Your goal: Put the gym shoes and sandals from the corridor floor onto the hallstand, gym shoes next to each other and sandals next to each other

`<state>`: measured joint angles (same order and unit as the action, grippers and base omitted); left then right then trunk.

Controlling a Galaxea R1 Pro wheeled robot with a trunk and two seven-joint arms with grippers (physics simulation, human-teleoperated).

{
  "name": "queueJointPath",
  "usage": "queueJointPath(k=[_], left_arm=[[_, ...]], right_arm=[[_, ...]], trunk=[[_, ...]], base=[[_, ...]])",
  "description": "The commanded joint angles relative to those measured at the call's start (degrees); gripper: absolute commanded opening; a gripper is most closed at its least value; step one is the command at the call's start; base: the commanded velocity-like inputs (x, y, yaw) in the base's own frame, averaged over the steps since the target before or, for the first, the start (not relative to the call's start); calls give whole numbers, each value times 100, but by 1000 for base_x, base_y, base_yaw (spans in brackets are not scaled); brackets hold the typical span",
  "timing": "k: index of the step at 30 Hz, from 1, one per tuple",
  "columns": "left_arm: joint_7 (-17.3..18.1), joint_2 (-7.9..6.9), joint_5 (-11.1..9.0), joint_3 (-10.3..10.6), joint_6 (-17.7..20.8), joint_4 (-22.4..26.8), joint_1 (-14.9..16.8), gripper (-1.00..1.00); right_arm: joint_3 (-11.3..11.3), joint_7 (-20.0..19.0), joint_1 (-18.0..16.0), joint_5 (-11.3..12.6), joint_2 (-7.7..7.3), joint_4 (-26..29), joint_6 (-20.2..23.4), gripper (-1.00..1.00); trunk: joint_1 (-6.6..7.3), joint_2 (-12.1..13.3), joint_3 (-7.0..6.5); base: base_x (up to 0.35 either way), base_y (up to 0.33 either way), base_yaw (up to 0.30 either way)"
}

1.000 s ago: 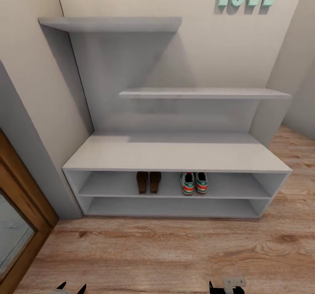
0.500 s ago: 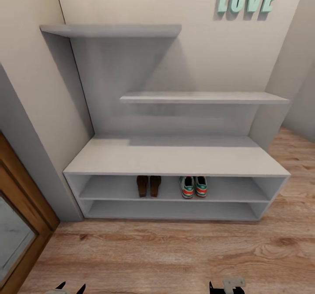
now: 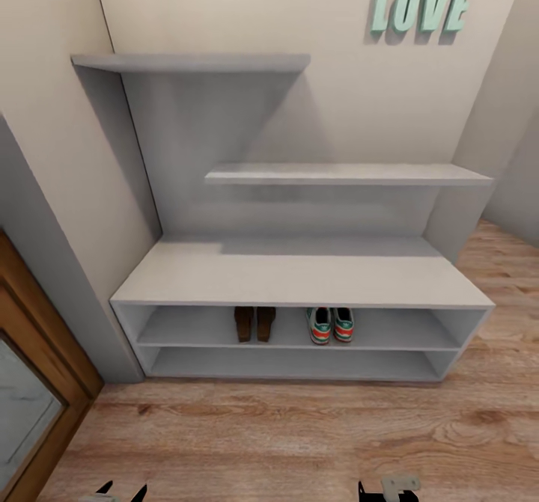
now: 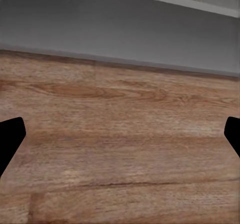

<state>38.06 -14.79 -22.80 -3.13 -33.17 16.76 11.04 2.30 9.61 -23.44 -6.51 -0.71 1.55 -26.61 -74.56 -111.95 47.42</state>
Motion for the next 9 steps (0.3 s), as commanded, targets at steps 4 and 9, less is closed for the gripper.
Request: queueJointPath(k=[4, 9], left_arm=[[60, 4, -22, -30, 11, -7, 4, 100], [61, 3, -17, -37, 12, -6, 4, 100]], right_arm=[[24, 32, -3, -61, 0, -6, -11, 100], [24, 32, -3, -61, 0, -6, -11, 100]], trunk=[[89, 160, -67], [199, 360, -157]], base=[[0, 0, 0], [0, 0, 0]])
